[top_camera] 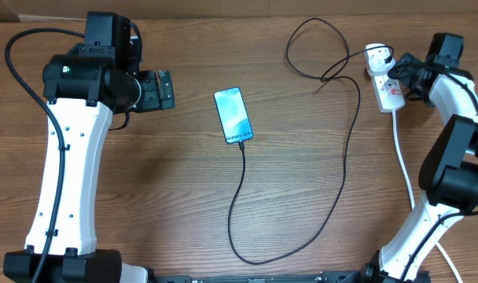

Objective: Plug charger to phone and switch on socket

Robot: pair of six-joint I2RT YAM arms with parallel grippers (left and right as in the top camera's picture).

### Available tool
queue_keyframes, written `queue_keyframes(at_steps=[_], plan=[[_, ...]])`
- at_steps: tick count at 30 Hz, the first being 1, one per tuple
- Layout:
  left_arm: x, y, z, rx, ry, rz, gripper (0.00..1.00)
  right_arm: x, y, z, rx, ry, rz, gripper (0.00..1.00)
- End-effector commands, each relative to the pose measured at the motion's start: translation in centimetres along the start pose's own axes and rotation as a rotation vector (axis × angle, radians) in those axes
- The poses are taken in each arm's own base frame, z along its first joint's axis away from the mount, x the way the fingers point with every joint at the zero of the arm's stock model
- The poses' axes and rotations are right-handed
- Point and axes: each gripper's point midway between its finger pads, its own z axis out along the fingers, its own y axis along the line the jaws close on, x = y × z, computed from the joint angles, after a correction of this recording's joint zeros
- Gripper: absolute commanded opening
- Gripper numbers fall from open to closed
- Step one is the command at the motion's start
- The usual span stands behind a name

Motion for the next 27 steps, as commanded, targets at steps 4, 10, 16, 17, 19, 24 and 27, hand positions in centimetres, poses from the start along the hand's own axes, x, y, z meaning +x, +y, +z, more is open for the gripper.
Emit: queue_keyframes(at_steps=[4,10,16,17,19,24,27], plan=[[-0.2,0.0,0.1,-0.006,-0.001,-0.017,1.00,0.7,-0.2,1.7,0.016,0.013,-0.007,1.00],[-0.2,0.0,0.1,-0.006,-0.001,-0.017,1.00,0.6,-0.1,2.1,0.012,0.005,-0.007,1.00],[-0.2,0.0,0.1,-0.006,-0.001,-0.017,1.00,0.8,-0.2,2.0,0.015,0.012,-0.008,1.00],[-0.2,0.0,0.1,-0.006,-0.001,-0.018,1.00,0.8,-0.2,2.1,0.015,0.012,-0.007,1.00],[-0.2,0.0,0.1,-0.006,-0.001,-0.017,1.00,0.9,-0.2,2.0,0.016,0.015,-0.008,1.00],[-0.2,0.0,0.1,-0.006,-0.001,-0.017,1.00,1.3,-0.4,2.0,0.023,0.032,-0.011,1.00],[-0.2,0.0,0.1,-0.006,-0.001,-0.017,1.00,1.3,-0.4,2.0,0.024,0.034,-0.013,1.00]])
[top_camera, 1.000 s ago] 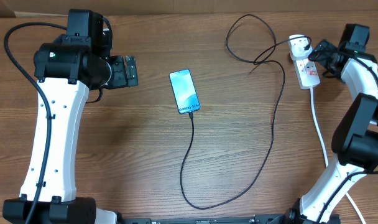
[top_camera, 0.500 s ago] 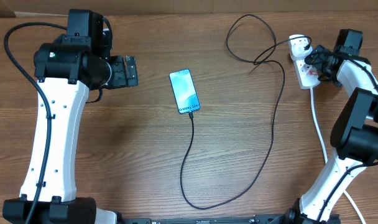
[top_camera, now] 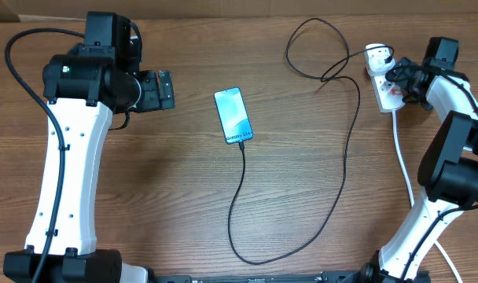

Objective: Plug charger to phone and switch on socket

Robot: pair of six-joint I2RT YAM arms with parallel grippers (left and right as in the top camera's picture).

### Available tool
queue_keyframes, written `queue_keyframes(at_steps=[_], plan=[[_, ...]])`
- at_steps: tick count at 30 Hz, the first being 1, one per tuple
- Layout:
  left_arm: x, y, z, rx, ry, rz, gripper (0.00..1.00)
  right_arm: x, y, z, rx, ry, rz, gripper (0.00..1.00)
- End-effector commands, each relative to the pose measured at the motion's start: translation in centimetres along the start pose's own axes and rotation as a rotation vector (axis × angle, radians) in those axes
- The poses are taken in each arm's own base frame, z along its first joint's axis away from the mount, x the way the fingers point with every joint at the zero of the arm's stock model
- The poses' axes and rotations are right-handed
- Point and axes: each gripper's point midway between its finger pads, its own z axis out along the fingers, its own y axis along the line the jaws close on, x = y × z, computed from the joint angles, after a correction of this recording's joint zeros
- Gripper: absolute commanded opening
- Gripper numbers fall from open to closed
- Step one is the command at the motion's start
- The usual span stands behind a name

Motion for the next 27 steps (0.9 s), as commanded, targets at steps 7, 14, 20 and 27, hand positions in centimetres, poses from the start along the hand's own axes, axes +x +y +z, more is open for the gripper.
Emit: queue_keyframes(at_steps=[7,14,20,27], plan=[[-0.2,0.0,0.1,-0.006,-0.001,-0.017,1.00,0.8,-0.3,0.6,0.020,0.030,-0.014,1.00],[-0.2,0.0,0.1,-0.006,-0.001,-0.018,1.00,0.9,0.3,0.6,-0.010,0.036,-0.021,1.00],[-0.2,0.0,0.2,-0.006,0.000,-0.017,1.00,0.9,0.8,0.6,-0.042,0.039,-0.020,1.00],[-0.2,0.0,0.2,-0.006,0.000,-0.017,1.00,1.1,1.1,0.6,-0.061,0.051,-0.046,1.00]])
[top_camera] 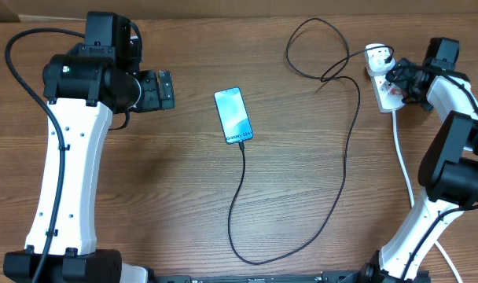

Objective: Plug charger to phone and switch on socket

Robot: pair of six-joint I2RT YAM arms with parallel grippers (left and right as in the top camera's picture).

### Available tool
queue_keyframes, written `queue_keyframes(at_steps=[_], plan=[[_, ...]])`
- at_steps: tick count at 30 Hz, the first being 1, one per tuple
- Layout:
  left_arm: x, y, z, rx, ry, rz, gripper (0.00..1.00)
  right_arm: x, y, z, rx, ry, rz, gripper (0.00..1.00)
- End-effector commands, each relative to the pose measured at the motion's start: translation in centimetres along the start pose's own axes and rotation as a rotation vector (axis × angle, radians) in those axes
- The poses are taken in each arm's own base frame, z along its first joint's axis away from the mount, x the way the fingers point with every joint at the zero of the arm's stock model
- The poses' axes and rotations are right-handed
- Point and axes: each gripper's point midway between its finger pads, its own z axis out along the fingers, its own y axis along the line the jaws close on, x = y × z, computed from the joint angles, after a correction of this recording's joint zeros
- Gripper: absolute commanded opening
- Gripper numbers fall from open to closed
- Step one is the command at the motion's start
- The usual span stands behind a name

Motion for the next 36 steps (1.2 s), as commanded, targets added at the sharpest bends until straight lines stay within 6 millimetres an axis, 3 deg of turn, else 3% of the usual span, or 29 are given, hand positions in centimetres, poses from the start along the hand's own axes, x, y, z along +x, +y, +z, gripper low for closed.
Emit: queue_keyframes(at_steps=[1,14,20,30,34,36], plan=[[-0.2,0.0,0.2,-0.006,0.000,-0.017,1.00,0.6,0.8,0.6,-0.032,0.024,-0.034,1.00],[-0.2,0.0,0.2,-0.006,0.000,-0.017,1.00,0.6,1.5,0.5,-0.089,0.039,0.020,1.00],[-0.2,0.0,0.2,-0.006,0.000,-0.017,1.00,-0.2,-0.4,0.5,-0.110,0.053,0.186,1.00],[-0.2,0.0,0.2,-0.006,0.000,-0.017,1.00,-1.1,-2.0,0.4,-0.139,0.051,0.231,1.00],[-0.2,0.0,0.2,-0.006,0.000,-0.017,1.00,-1.2,-2.1,0.6,-0.086,0.025,0.214,1.00],[-0.2,0.0,0.2,-0.006,0.000,-0.017,1.00,-1.1,-1.1,0.6,-0.082,0.012,0.192,1.00]])
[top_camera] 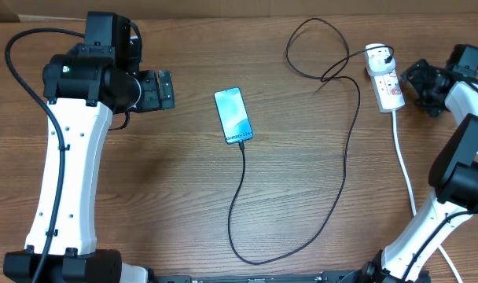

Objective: Plug charger to phone and switch on socket

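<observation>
The phone [233,115] lies face up mid-table with its screen lit and the black charger cable [345,149] plugged into its lower end. The cable loops down, right and up to the plug in the white socket strip [386,81] at the far right. My right gripper [418,82] sits just right of the strip, apart from it; whether its fingers are open is unclear. My left gripper [162,89] hangs left of the phone, well apart from it, fingers spread and holding nothing.
The strip's white lead [402,161] runs down the right side of the table toward the right arm's base. A loose loop of black cable [306,49] lies at the back between phone and strip.
My right gripper was over the socket strip's switch area; now it is off to the right, clear of the strip. Phone, cable and left arm are unchanged.
My right gripper stood at the strip's right edge, then lay on the strip's middle for two moments, and now is off it to the right. The phone stayed plugged in with its screen lit throughout, and the left arm held still.
</observation>
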Robot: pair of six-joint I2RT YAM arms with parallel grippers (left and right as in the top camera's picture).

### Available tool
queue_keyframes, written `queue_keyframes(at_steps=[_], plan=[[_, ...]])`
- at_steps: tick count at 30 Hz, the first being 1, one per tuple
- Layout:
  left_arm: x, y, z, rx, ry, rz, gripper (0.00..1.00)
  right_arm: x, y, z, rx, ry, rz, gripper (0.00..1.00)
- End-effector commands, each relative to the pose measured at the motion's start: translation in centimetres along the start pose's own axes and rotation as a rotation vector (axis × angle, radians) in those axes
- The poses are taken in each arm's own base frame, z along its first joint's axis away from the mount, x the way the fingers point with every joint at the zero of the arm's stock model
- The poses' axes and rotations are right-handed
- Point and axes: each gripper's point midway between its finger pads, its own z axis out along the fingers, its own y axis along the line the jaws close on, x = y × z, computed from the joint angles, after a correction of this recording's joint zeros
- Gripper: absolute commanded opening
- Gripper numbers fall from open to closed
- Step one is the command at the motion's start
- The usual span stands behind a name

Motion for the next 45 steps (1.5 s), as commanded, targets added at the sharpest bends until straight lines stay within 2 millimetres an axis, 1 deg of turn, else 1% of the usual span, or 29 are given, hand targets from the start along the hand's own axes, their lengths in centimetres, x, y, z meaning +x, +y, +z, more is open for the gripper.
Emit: queue_keyframes(at_steps=[1,3,7,17,20,27,32,41,45], plan=[[-0.2,0.0,0.2,-0.006,0.000,-0.017,1.00,0.3,1.3,0.7,0.021,-0.026,-0.036,1.00],[-0.2,0.0,0.2,-0.006,0.000,-0.017,1.00,0.4,1.5,0.8,0.038,-0.038,-0.046,1.00],[-0.2,0.0,0.2,-0.006,0.000,-0.018,1.00,0.0,0.9,0.7,0.108,-0.078,-0.058,1.00],[-0.2,0.0,0.2,-0.006,0.000,-0.018,1.00,0.1,0.8,0.8,0.114,-0.079,-0.058,1.00],[-0.2,0.0,0.2,-0.006,0.000,-0.017,1.00,0.3,0.9,1.0,0.106,-0.068,-0.058,1.00],[-0.2,0.0,0.2,-0.006,0.000,-0.017,1.00,1.2,0.3,2.1,0.118,-0.042,-0.057,1.00],[-0.2,0.0,0.2,-0.006,0.000,-0.017,1.00,1.7,0.9,2.5,0.075,-0.018,-0.057,1.00],[-0.2,0.0,0.2,-0.006,0.000,-0.017,1.00,2.2,0.7,2.6,0.077,0.007,-0.064,1.00],[-0.2,0.0,0.2,-0.006,0.000,-0.017,1.00,2.4,0.9,2.6,0.065,0.018,-0.098,1.00]])
